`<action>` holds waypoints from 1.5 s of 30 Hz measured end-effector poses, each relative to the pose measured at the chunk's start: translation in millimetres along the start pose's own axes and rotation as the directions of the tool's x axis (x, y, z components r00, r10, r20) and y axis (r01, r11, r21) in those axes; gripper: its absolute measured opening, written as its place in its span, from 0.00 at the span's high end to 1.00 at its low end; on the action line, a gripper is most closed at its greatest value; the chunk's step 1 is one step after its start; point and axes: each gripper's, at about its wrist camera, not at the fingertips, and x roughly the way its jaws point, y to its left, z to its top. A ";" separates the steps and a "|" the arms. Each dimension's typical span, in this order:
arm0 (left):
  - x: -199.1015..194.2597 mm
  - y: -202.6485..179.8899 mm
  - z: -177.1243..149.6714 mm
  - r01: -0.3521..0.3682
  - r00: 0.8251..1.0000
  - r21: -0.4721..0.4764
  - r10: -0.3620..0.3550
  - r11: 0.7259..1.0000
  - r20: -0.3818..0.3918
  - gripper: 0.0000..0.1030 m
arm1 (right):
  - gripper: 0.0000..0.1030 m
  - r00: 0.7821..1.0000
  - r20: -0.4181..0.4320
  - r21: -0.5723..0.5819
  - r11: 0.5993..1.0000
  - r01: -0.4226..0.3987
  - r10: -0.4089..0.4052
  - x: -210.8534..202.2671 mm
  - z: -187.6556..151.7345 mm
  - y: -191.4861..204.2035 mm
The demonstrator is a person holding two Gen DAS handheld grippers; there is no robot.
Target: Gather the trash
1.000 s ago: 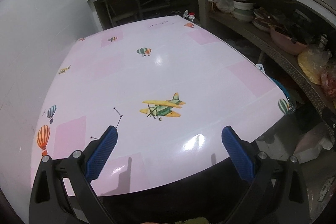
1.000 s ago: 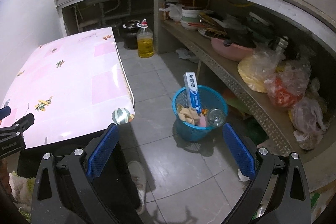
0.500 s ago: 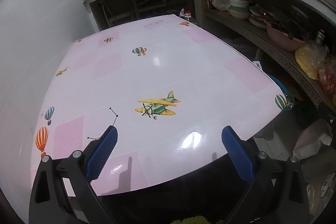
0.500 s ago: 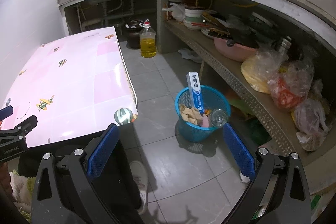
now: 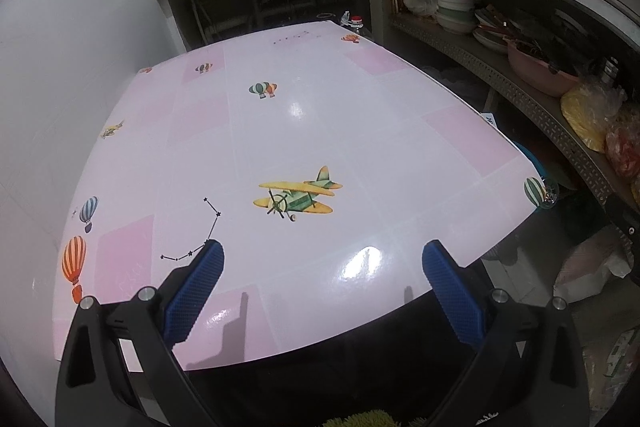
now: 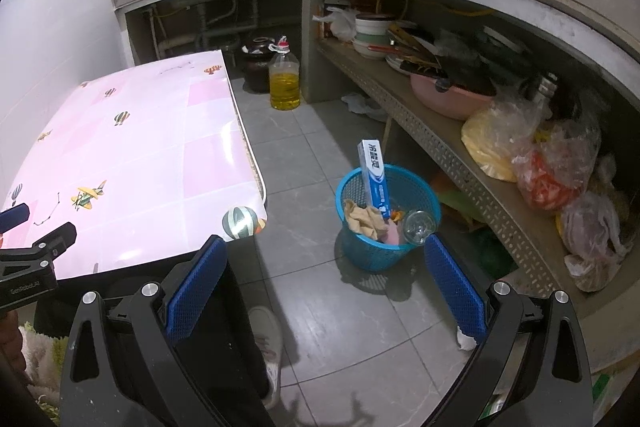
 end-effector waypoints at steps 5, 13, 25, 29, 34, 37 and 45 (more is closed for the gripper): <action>-0.7 -0.6 -1.3 0.000 1.000 -0.002 0.000 1.000 0.000 0.05 | 0.08 1.000 0.000 -0.001 1.000 0.000 0.000 0.0 0.5 0.2; -0.3 -1.1 -1.4 0.000 1.000 -0.001 0.000 1.000 -0.004 0.05 | 0.08 1.000 0.002 -0.003 1.000 0.001 -0.001 -0.4 1.8 -0.6; -0.4 -1.2 -2.1 0.002 1.000 -0.005 -0.002 1.000 -0.004 0.05 | 0.08 1.000 0.008 -0.010 1.000 0.002 -0.002 -3.2 5.4 0.2; -0.6 -1.2 -2.0 0.002 1.000 -0.006 -0.002 1.000 -0.004 0.05 | 0.08 1.000 0.011 -0.012 1.000 0.003 -0.003 -3.4 6.1 0.5; -0.8 -1.6 -2.2 0.002 1.000 -0.007 -0.002 1.000 -0.006 0.05 | 0.08 1.000 0.012 -0.013 1.000 0.003 -0.003 -3.3 6.4 0.9; -0.6 -1.1 -2.0 0.003 1.000 -0.008 -0.003 1.000 -0.007 0.05 | 0.08 1.000 0.012 -0.015 1.000 0.004 -0.004 -3.5 6.2 1.5; -0.8 -0.9 -1.9 0.002 1.000 -0.009 -0.002 1.000 -0.006 0.05 | 0.08 1.000 0.015 -0.018 1.000 0.003 -0.003 -3.8 7.4 3.1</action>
